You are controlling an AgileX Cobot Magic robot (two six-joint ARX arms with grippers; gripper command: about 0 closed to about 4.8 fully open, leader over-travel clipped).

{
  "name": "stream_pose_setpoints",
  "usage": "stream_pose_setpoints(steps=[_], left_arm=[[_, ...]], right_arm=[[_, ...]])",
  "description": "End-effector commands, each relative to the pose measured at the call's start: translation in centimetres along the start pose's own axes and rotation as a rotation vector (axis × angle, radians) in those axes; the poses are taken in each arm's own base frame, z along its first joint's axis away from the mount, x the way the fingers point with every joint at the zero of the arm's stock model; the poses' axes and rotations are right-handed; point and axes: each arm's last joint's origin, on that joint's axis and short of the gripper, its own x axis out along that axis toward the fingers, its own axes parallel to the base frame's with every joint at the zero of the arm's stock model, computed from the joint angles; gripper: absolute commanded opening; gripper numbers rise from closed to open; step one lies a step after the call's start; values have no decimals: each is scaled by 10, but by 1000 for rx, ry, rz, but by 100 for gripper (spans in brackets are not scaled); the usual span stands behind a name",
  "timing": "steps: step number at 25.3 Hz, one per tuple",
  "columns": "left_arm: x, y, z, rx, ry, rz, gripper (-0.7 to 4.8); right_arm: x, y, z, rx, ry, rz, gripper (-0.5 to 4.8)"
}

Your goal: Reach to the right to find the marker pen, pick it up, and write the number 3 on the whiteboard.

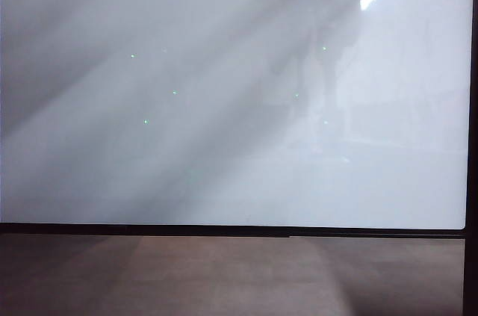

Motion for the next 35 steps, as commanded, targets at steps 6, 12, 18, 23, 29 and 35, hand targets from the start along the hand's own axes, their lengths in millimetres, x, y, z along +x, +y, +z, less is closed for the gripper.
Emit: stream_pose_setpoints(steps=[6,12,18,23,29,35], left_arm=[[-2,0,3,11,-19,-4,-5],[-2,0,4,11,-20,-4,-5],[-2,0,3,10,-15,-4,-5],[-2,0,2,8,-6,-4,-5],[-2,0,2,8,-2,-4,-5],[-2,0,2,8,-4,-5,-5]], right_arm=[[16,44,-26,12,109,6,72],[22,50,-40,36,149,49,72],[23,51,-38,32,126,48,72],[26,58,-37,31,89,66,72],[36,74,-57,-19,128,27,71],[56,90,-69,-28,139,41,71]])
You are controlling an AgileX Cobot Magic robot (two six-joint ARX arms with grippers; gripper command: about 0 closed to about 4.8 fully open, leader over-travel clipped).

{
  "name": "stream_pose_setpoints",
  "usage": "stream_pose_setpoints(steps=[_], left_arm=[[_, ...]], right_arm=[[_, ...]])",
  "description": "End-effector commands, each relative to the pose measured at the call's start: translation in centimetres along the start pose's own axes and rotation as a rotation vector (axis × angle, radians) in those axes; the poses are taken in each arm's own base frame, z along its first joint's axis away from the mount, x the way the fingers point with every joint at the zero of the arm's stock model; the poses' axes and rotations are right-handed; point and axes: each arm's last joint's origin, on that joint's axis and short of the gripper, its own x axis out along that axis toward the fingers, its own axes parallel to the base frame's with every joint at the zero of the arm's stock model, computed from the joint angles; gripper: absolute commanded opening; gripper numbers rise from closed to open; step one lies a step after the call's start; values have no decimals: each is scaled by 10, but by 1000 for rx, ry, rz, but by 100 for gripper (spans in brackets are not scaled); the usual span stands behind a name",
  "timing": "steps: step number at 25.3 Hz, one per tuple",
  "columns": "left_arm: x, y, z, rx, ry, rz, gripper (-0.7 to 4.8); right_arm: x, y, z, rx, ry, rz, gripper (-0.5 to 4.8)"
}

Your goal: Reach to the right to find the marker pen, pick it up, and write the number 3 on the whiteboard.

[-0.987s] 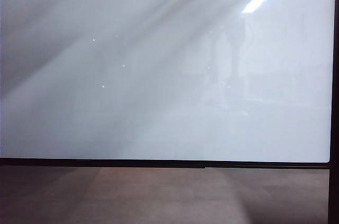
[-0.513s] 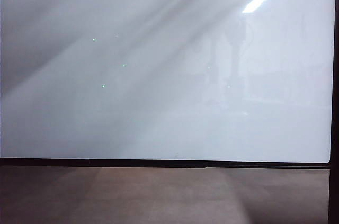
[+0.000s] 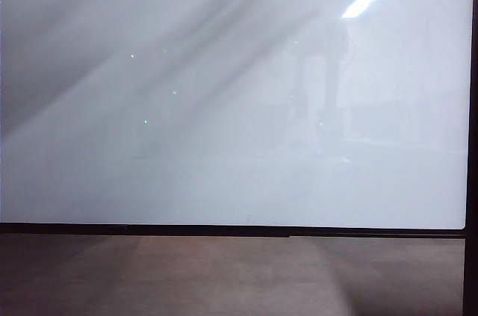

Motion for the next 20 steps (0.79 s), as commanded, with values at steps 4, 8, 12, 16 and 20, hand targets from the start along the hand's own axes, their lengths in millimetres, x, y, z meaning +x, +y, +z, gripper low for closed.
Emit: stream_pose_setpoints(steps=[4,8,12,16,20], left_arm=[[-2,0,3,10,-15,-7,-5],[-3,-1,4,11,-19,-7,-5],[-3,-1,3,10,-11,-7,-5],[-3,-1,2,7,4,-8,-5],[-4,-1,2,6,7,-7,-5]], right_arm=[[26,4,-7,-43,-34,-7,71],[30,2,-13,-73,-54,-39,71],[33,2,-19,-83,-49,-41,71],[36,0,-26,-94,-33,-81,71],[37,0,-29,-93,-39,-84,71]])
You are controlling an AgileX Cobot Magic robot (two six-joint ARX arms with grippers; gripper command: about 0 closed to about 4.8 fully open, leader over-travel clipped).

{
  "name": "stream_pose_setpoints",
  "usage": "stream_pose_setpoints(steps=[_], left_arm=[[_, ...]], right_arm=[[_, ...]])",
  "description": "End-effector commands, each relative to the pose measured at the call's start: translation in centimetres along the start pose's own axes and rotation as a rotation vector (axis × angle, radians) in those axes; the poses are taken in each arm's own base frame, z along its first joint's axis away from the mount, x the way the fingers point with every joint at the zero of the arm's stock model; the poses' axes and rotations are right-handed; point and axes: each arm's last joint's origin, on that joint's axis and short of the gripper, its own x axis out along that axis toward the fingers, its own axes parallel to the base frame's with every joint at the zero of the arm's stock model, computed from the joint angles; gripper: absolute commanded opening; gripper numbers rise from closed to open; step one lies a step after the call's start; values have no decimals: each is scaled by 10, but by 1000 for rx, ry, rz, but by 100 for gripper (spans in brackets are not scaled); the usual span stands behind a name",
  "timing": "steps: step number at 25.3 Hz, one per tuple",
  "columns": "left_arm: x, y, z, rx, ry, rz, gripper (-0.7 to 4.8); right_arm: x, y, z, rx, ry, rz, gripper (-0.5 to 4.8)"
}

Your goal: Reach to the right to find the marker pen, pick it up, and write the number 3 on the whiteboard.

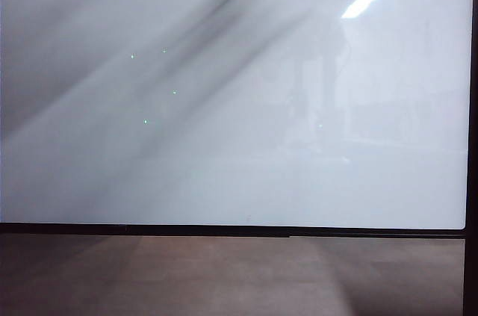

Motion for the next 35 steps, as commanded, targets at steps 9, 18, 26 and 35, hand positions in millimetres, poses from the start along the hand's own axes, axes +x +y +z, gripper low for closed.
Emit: stream_pose_setpoints(steps=[9,18,26,35], left_arm=[[-1,0,3,11,-15,-5,-5],[-1,0,3,11,-15,-5,-5],[-1,0,3,11,-15,-5,-5],[-1,0,3,11,-14,-6,-5]], right_arm=[[2,0,0,-1,-23,-33,49],[0,-1,3,-1,-3,-58,49],[-6,-4,10,-5,40,-115,49],[-8,-4,12,-6,60,-134,49]])
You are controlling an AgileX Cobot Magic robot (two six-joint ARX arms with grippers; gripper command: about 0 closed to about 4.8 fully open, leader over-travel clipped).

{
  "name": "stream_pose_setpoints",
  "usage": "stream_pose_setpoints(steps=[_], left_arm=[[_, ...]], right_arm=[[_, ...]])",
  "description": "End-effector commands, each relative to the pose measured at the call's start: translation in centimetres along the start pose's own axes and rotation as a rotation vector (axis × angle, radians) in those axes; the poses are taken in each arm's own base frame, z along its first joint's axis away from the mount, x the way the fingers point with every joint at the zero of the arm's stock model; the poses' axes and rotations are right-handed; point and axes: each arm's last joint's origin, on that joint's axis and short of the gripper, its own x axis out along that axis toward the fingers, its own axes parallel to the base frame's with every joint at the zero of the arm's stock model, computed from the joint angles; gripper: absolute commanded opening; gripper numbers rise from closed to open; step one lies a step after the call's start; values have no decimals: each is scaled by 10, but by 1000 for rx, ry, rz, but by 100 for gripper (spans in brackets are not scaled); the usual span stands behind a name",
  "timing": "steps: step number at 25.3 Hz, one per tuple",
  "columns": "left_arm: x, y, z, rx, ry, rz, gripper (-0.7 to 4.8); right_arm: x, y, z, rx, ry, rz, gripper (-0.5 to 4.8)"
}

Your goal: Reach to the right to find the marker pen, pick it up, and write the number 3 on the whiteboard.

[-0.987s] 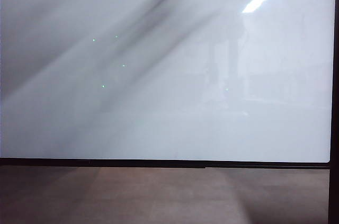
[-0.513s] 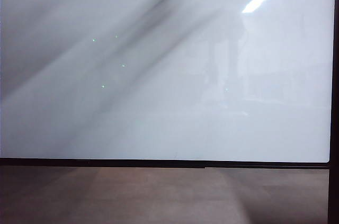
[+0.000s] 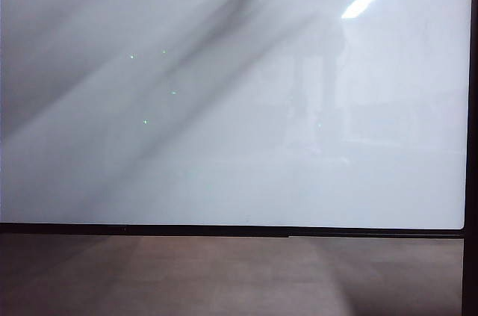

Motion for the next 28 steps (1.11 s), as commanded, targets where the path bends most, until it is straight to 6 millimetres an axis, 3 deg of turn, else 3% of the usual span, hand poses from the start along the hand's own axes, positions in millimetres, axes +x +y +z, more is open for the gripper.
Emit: stream_pose_setpoints(steps=[1,12,18,28], left_arm=[[-1,0,3,11,-16,-5,-5],[-1,0,3,11,-16,-5,-5],[-1,0,3,21,-12,-5,-5],[-1,0,2,20,-6,-6,-5]], right_arm=[[-1,-1,3,2,-4,-12,49],[-1,0,-10,-12,121,-5,49],[-6,2,-1,-4,99,86,50],[2,4,-9,-3,51,123,49]])
